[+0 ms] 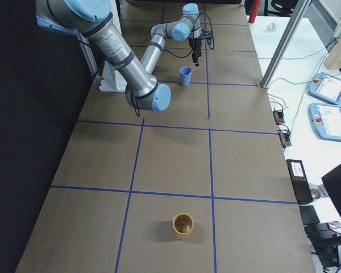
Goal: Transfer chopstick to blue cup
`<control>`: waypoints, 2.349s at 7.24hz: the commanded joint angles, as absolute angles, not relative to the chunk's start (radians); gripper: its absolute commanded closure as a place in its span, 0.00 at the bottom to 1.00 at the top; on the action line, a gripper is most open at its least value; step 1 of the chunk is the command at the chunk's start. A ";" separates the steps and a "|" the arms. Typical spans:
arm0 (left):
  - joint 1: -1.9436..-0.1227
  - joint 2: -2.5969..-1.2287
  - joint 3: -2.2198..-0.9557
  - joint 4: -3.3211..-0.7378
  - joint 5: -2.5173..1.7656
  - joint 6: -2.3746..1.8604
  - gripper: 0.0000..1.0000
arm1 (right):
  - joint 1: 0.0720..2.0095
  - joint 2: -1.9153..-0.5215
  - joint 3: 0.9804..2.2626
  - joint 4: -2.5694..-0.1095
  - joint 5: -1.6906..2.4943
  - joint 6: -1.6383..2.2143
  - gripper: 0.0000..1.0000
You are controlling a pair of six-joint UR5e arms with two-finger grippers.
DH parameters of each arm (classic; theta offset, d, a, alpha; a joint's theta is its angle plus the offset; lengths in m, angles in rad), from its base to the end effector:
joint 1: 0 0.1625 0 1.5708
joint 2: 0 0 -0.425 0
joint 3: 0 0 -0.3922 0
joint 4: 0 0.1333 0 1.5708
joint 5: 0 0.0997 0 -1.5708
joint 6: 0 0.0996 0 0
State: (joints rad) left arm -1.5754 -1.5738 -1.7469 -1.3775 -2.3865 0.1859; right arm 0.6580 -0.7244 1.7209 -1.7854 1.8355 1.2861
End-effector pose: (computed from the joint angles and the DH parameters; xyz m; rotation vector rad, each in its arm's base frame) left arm -0.0630 -0.4856 0.5873 0.0643 0.8143 0.1653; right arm -0.4644 -0.4945 0.1128 0.1296 -0.8083 0.2488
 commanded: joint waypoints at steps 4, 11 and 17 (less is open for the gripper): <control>-1.575 -1.534 -1.684 -1.379 -2.385 0.189 0.00 | 1.030 -1.010 1.828 -1.793 2.199 0.764 0.00; -1.571 -1.545 -1.692 -1.379 -2.287 0.198 0.00 | 1.557 -1.649 1.795 -1.736 2.270 -0.238 0.00; -1.571 -1.545 -1.695 -1.379 -2.287 0.198 0.00 | 1.514 -1.630 1.809 -1.736 2.273 -0.108 0.00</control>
